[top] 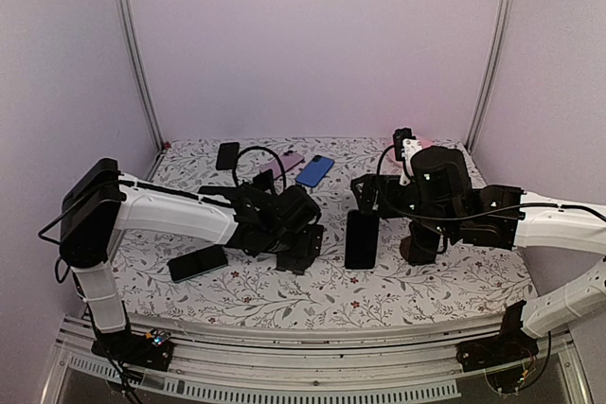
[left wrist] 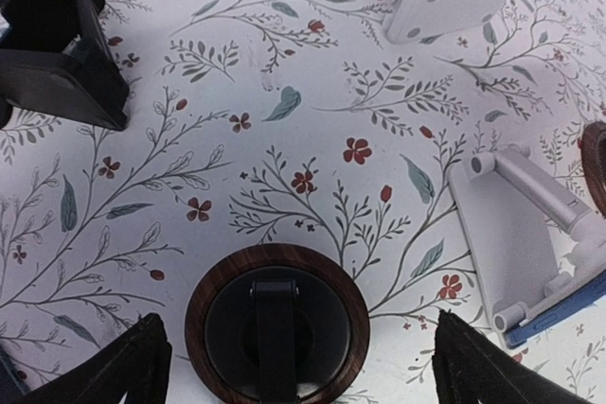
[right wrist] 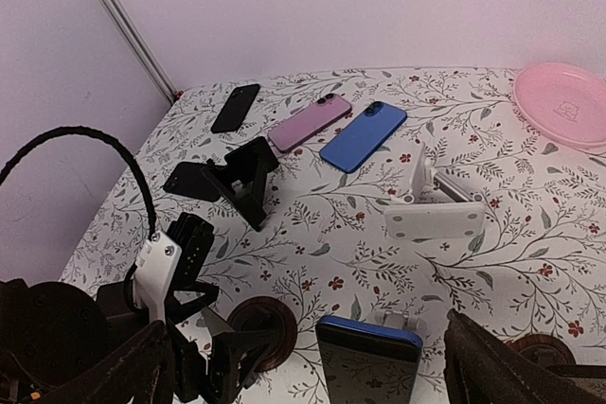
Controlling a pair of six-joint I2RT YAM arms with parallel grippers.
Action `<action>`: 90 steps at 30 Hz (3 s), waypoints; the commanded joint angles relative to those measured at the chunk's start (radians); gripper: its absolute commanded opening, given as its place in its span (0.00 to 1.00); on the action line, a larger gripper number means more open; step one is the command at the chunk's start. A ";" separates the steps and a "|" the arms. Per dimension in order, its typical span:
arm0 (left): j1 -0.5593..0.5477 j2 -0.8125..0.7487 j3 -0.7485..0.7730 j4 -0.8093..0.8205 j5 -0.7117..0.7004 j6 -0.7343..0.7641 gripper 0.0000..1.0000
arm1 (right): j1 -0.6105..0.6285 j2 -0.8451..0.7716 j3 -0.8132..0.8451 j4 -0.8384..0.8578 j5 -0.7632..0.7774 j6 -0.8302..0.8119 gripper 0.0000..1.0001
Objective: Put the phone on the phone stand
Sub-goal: Move the phone stand to the center of the board, then move the phone to the center of the board.
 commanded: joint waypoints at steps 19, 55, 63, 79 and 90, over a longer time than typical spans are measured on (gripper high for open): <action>-0.017 -0.085 -0.076 0.044 0.054 -0.021 0.97 | -0.005 -0.018 -0.006 -0.008 -0.023 0.012 0.99; -0.063 -0.088 -0.100 0.039 0.058 -0.081 0.97 | -0.006 -0.035 -0.037 0.003 -0.037 0.035 0.99; -0.058 -0.100 -0.094 0.011 0.021 -0.075 0.97 | -0.006 -0.040 -0.040 -0.001 -0.038 0.036 0.99; -0.042 -0.172 -0.092 0.008 0.004 -0.011 0.97 | -0.005 -0.056 -0.047 -0.005 -0.025 0.036 0.99; -0.028 -0.262 -0.126 -0.055 -0.057 -0.085 0.97 | -0.005 -0.065 -0.047 -0.009 -0.022 0.035 0.99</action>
